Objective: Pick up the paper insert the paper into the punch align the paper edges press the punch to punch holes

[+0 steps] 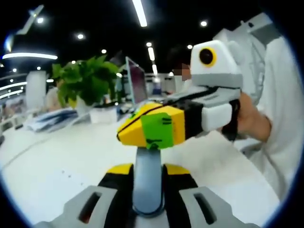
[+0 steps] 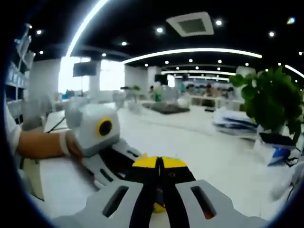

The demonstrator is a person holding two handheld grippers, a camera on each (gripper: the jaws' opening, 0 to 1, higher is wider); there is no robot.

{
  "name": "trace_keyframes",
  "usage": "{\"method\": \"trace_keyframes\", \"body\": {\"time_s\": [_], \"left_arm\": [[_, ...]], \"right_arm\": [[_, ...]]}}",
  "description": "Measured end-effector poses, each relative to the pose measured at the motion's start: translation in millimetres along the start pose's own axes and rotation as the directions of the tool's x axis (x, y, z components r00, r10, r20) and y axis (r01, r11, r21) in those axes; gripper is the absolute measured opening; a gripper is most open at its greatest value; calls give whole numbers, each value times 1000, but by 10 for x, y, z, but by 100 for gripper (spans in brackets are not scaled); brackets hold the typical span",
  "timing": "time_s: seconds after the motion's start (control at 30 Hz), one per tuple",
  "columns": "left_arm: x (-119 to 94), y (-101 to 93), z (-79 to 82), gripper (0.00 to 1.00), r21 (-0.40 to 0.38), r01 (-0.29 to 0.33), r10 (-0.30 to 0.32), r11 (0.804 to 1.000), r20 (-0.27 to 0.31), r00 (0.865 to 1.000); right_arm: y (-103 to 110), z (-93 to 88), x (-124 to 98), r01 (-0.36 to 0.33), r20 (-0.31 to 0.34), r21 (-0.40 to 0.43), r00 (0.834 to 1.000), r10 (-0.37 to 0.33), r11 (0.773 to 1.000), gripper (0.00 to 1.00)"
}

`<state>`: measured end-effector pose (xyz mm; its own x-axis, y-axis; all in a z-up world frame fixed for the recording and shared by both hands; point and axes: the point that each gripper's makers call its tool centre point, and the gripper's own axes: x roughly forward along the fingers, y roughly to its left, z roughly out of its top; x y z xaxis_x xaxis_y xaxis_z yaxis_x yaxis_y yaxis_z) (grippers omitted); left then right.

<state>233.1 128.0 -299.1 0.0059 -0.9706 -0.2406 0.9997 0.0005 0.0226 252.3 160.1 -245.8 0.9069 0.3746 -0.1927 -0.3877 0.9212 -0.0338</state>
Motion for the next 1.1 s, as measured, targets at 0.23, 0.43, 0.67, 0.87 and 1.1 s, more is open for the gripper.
{"method": "trace_keyframes", "body": {"time_s": [0.23, 0.43, 0.67, 0.87, 1.1], "left_arm": [[-3, 0, 12, 30, 11, 6, -6, 1000, 10, 1000], [-9, -68, 33, 41, 12, 32, -32, 999, 16, 999], [-62, -23, 162, 49, 2, 21, -21, 1000, 54, 998], [-254, 44, 445, 52, 10, -16, 14, 1000, 137, 990], [-721, 180, 462, 58, -37, -65, 70, 997, 172, 983]], "right_arm": [[-71, 139, -51, 0, 48, 57, 999, -3, 998, 8], [-89, 194, -110, -3, 65, 78, 998, -2, 997, 13], [-194, 247, -258, 14, 88, 106, 996, -24, 994, 22], [-244, 248, -339, 17, 92, 123, 995, -29, 992, 26], [-341, 205, -428, 25, 85, 148, 996, -38, 989, 30]]}}
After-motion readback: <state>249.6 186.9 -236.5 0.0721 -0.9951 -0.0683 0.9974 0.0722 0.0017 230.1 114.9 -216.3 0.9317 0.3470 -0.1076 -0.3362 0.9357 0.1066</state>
